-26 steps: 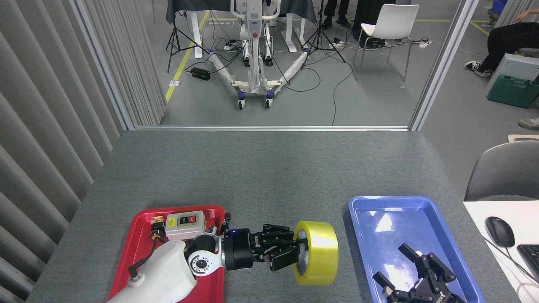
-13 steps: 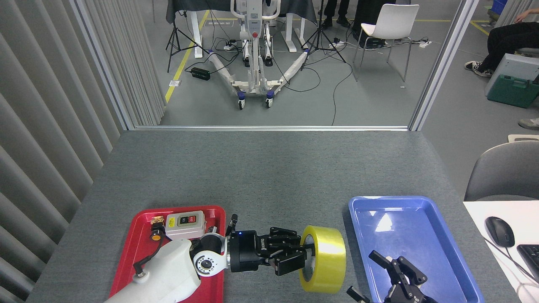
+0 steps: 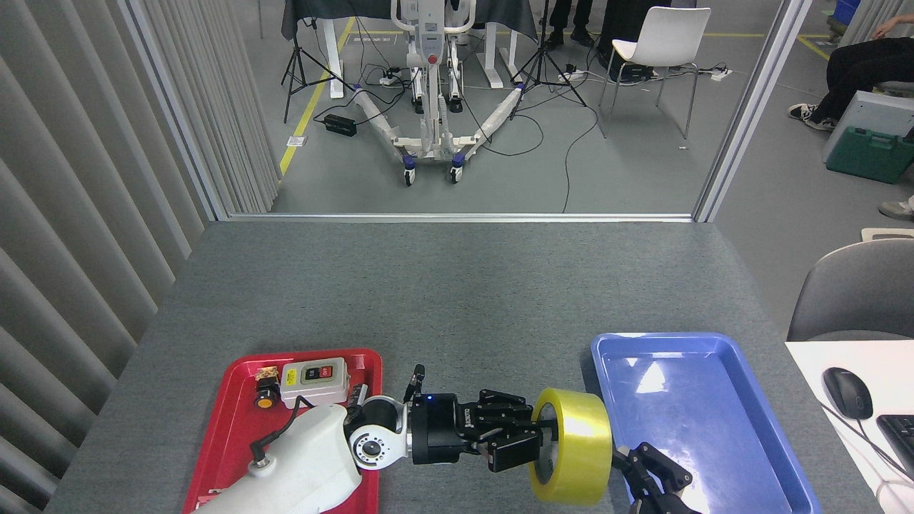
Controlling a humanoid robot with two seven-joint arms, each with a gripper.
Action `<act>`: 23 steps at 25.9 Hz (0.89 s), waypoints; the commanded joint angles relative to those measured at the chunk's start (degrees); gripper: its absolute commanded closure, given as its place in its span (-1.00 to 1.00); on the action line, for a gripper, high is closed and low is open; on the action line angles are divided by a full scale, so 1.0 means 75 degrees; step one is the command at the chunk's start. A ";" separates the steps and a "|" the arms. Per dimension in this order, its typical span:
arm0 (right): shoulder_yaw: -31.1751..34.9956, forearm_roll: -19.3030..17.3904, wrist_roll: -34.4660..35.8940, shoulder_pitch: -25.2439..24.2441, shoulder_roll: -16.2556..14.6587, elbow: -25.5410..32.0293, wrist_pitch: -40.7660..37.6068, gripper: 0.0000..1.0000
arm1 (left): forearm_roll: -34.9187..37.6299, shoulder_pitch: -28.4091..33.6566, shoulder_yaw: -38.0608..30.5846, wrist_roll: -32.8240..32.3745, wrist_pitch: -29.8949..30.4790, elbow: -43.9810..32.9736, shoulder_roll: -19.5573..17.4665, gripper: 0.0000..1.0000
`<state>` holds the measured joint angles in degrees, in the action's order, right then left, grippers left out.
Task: Place and move tape with both arms
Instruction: 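Raise the right gripper and grasp the tape roll from the left gripper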
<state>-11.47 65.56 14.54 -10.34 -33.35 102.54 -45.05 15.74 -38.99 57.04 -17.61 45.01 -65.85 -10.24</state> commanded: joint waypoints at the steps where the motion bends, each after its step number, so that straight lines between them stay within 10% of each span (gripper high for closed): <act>1: -0.0146 0.0000 -0.0017 -0.0004 -0.0007 0.0027 0.0007 -1.00 | -0.0012 -0.0016 0.0012 -0.0008 -0.0001 0.0167 0.0158 1.00; 6: -0.0299 0.0036 -0.0041 0.0008 -0.0007 0.0027 0.0007 -0.98 | -0.0036 -0.0122 0.0012 -0.0008 -0.0001 0.0342 0.0240 1.00; 12: -0.0404 0.0047 -0.0017 0.0101 -0.0019 0.0027 0.0007 0.38 | -0.0130 -0.0169 0.0070 -0.0090 -0.0001 0.0354 0.0217 1.00; 18: -0.0392 0.0047 0.0077 0.0289 -0.0019 0.0027 0.0007 1.00 | -0.0177 -0.0181 0.0059 -0.0160 -0.0001 0.0378 0.0217 1.00; 20: -0.0381 0.0059 0.0077 0.0324 -0.0042 0.0027 0.0007 1.00 | -0.0165 -0.0181 -0.0012 -0.0231 -0.0001 0.0436 0.0217 0.57; 23: -0.0275 0.0071 0.0065 0.0324 -0.0112 0.0015 0.0007 1.00 | -0.0165 -0.0286 -0.0082 -0.0231 -0.0001 0.0612 0.0193 -1.00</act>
<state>-14.14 66.01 15.17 -8.05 -33.76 102.72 -45.15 14.51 -40.64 56.87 -19.16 44.97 -62.10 -8.68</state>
